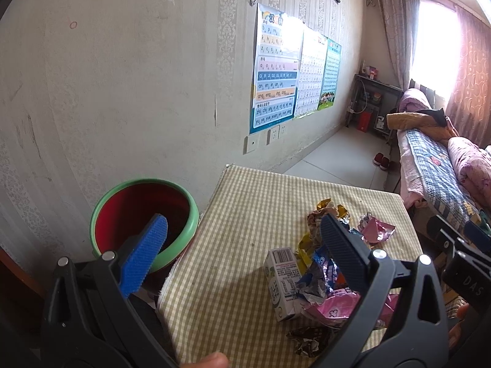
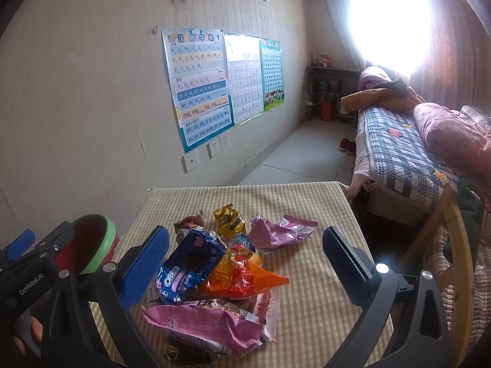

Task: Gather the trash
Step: 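Grasp the blue Oreo wrapper with left tool while right tool grasps pink wrapper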

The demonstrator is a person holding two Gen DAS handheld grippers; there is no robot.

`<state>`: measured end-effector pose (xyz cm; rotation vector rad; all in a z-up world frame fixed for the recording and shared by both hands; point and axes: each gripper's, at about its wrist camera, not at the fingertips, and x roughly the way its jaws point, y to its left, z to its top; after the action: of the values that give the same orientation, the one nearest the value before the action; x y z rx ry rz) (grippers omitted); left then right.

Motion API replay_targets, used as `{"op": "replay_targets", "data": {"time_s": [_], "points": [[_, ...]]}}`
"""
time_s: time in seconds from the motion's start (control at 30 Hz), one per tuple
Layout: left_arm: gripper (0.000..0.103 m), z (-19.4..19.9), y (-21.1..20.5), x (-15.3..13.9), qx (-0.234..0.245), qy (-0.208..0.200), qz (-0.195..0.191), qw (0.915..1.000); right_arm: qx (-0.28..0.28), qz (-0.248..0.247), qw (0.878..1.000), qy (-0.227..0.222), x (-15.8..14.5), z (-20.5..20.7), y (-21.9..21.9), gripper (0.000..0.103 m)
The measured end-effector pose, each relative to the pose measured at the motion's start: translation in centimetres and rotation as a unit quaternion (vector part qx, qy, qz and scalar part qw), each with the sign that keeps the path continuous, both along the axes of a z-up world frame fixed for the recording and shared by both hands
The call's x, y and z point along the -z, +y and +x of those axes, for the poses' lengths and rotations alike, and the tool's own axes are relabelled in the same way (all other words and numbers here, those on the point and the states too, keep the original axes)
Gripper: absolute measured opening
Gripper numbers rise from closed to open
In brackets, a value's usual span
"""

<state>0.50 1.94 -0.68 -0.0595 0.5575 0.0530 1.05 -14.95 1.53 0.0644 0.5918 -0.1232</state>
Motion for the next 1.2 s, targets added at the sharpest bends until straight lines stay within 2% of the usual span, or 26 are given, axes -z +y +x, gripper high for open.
{"op": "replay_targets", "data": {"time_s": [0.13, 0.23, 0.3, 0.43, 0.57, 0.67, 0.77, 0.8, 0.83, 0.87, 0.93, 1.0, 1.2], "points": [[0.098, -0.3, 0.2, -0.5, 0.004, -0.024, -0.001, 0.9997, -0.011, 0.004, 1.000, 0.006, 0.5, 0.2, -0.2, 0.096], [0.098, -0.2, 0.3, -0.1, 0.020, -0.022, -0.011, 0.9995, -0.042, 0.006, 0.999, 0.023, 1.5, 0.3, -0.4, 0.096], [0.098, 0.2, 0.1, 0.7, 0.027, -0.004, -0.010, 0.9996, -0.060, 0.003, 0.997, 0.041, 2.5, 0.3, -0.5, 0.096], [0.098, 1.9, -0.6, 4.0, 0.059, 0.078, 0.008, 0.9952, -0.091, 0.028, 0.991, 0.095, 5.3, 0.2, -1.1, 0.096], [0.098, 2.4, -0.8, 6.3, 0.048, 0.108, 0.025, 0.9927, -0.100, 0.084, 0.980, 0.149, 8.4, 0.6, -2.0, 0.096], [0.098, 2.7, -1.0, 7.3, 0.054, 0.121, 0.031, 0.9907, -0.105, 0.102, 0.974, 0.174, 10.1, 1.3, -1.8, 0.096], [0.097, 3.2, -1.3, 7.8, 0.066, 0.133, 0.028, 0.9885, -0.110, 0.126, 0.964, 0.208, 11.6, 1.5, -2.0, 0.077], [0.093, 3.4, -1.5, 7.7, 0.077, 0.137, 0.025, 0.9873, -0.117, 0.148, 0.959, 0.213, 12.0, 1.5, -2.2, 0.066], [0.087, 3.7, -2.0, 7.8, 0.092, 0.142, 0.021, 0.9854, -0.120, 0.163, 0.956, 0.212, 12.1, 1.4, -2.5, 0.062], [0.085, 4.0, -2.3, 7.7, 0.101, 0.144, 0.019, 0.9842, -0.122, 0.171, 0.955, 0.210, 12.1, 1.3, -2.6, 0.059], [0.077, 4.8, -3.3, 7.5, 0.126, 0.147, 0.016, 0.9809, -0.128, 0.172, 0.955, 0.205, 11.6, 1.0, -2.7, 0.041], [0.073, 5.7, -4.5, 7.5, 0.150, 0.154, 0.016, 0.9766, -0.128, 0.166, 0.957, 0.199, 10.9, 0.6, -2.8, 0.029], [0.068, 8.6, -6.6, 7.6, 0.190, 0.178, -0.006, 0.9655, -0.125, 0.158, 0.963, 0.181, 8.9, -0.5, -4.5, 0.027]]}}
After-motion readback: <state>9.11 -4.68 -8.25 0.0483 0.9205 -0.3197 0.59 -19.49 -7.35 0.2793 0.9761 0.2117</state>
